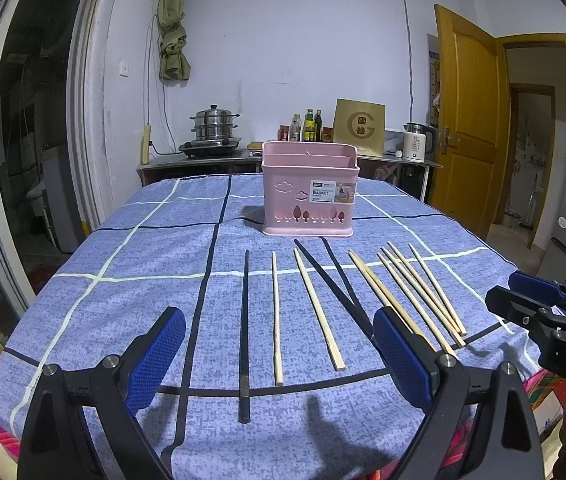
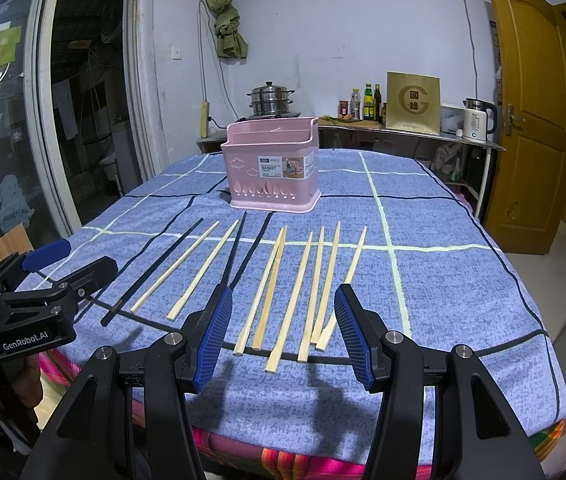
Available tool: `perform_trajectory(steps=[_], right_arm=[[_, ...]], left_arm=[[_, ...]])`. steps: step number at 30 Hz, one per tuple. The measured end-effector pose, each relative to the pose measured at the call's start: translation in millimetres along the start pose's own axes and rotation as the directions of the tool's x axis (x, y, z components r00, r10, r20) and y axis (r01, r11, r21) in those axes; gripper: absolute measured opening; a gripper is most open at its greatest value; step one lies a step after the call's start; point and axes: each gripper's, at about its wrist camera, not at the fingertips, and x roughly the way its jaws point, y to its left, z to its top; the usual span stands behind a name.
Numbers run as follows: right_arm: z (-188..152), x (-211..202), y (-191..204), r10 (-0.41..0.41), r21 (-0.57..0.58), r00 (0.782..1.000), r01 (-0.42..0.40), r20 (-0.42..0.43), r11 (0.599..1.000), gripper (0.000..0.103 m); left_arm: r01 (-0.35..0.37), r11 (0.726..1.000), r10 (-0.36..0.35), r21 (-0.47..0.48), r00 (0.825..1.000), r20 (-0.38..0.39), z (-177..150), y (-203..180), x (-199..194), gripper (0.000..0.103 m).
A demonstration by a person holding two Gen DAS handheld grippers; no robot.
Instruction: Organize utensils
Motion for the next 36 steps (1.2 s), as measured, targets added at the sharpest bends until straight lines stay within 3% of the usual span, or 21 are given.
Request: perform_trajectory(steps=[36], right_arm=[[3.9, 5.1, -0.9, -0.001, 0.002, 1.0, 0.001, -0.013, 1.0, 0.054]], left_arm=[[0.009, 1.0, -0.009, 0.003, 1.0, -0.029, -0.2, -0.2, 12.2, 0.096]])
